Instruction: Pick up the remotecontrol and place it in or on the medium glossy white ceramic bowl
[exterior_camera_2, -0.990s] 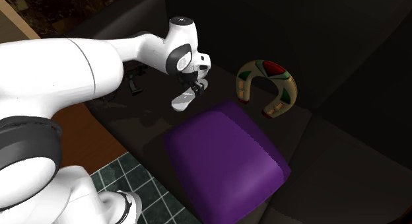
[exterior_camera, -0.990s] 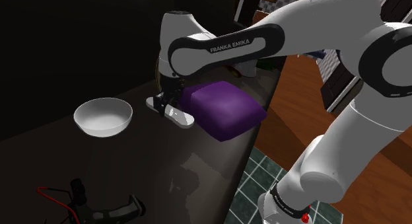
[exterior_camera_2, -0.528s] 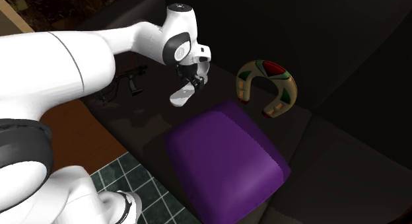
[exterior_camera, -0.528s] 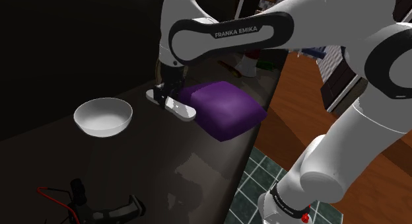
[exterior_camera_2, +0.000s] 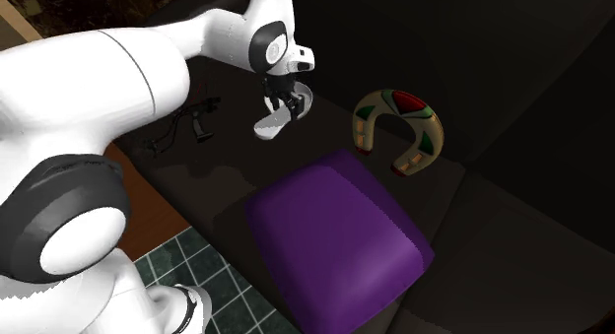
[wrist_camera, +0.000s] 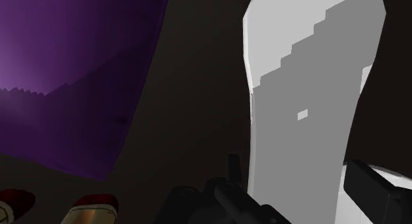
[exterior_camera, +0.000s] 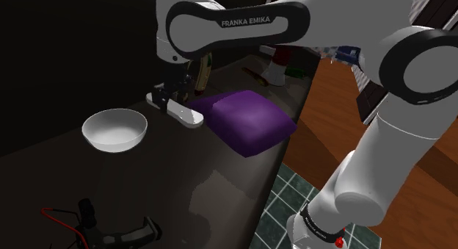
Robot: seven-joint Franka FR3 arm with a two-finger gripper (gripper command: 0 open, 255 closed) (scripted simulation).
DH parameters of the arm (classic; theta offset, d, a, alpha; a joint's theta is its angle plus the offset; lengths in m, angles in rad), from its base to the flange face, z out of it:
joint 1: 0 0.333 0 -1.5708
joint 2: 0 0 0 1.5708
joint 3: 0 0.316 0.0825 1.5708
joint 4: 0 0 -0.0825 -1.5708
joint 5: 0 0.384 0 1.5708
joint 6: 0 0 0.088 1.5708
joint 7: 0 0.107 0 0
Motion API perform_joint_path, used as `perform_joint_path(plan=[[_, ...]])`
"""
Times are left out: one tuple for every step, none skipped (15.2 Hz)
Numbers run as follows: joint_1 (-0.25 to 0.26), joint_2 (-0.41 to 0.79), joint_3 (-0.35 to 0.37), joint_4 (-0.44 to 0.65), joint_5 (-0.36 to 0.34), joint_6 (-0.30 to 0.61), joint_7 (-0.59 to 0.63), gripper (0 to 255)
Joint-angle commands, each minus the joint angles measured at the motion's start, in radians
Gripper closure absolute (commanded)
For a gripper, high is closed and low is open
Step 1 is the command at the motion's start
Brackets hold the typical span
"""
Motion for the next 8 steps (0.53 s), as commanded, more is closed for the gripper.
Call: perform_joint_path(plan=[[0.024,0.081,0.011,0.095,-0.031,-0.021,0.04,255],[0.039,0.121,0.014,0.149,-0.046,-0.037,0.058,255],[0.055,0.163,0.017,0.205,-0.061,-0.055,0.075,255],[0.072,0.206,0.019,0.265,-0.076,-0.075,0.091,255],[0.09,0.25,0.019,0.328,-0.091,-0.097,0.106,255],[0.11,0.296,0.019,0.396,-0.106,-0.122,0.119,255],[0.132,0.344,0.018,0.468,-0.121,-0.148,0.131,255],[0.156,0.395,0.016,0.548,-0.135,-0.178,0.141,255]])
